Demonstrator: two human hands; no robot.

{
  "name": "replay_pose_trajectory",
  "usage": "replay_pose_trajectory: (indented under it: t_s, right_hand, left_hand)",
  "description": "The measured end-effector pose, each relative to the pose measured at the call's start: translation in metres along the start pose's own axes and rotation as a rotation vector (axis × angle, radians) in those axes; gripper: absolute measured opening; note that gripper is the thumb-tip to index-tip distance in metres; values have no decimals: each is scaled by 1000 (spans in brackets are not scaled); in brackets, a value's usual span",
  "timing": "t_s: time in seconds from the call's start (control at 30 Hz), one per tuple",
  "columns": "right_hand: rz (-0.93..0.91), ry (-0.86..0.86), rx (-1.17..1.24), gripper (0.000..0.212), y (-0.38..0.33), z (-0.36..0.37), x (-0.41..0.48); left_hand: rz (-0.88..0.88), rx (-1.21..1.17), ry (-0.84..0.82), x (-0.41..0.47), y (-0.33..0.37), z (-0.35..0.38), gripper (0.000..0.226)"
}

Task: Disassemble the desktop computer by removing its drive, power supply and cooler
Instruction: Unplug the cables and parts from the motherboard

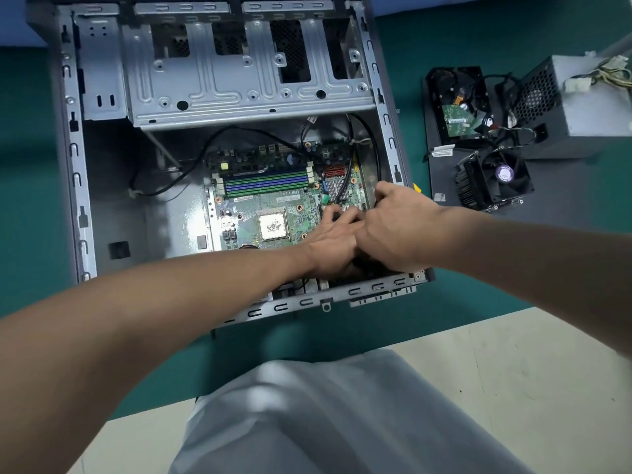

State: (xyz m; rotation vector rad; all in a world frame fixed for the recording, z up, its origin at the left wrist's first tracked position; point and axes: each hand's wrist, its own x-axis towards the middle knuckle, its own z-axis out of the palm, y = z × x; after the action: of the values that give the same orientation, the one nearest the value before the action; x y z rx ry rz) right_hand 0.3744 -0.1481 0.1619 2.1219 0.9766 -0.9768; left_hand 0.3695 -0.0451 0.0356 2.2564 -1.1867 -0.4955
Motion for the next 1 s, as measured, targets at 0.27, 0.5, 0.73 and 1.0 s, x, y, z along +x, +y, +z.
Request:
replay_pose_trajectory:
  t_s: [0.27,0.5,0.73,1.0]
  right_hand:
    - [55,120,136,25,-7,-3,4]
    - [58,440,512,5,15,-1,-16]
    - [388,751,1209,7,42,5,-32]
    - [704,1152,1725,13,25,18,-26]
  left_hand:
    - [-158,-105,-191,2,-3,2,48]
    - [41,159,-165,2,-6,3,20]
    - [125,258,-197,-1,-4,-7,14]
    - [136,332,-217,-4,-5,-5,13]
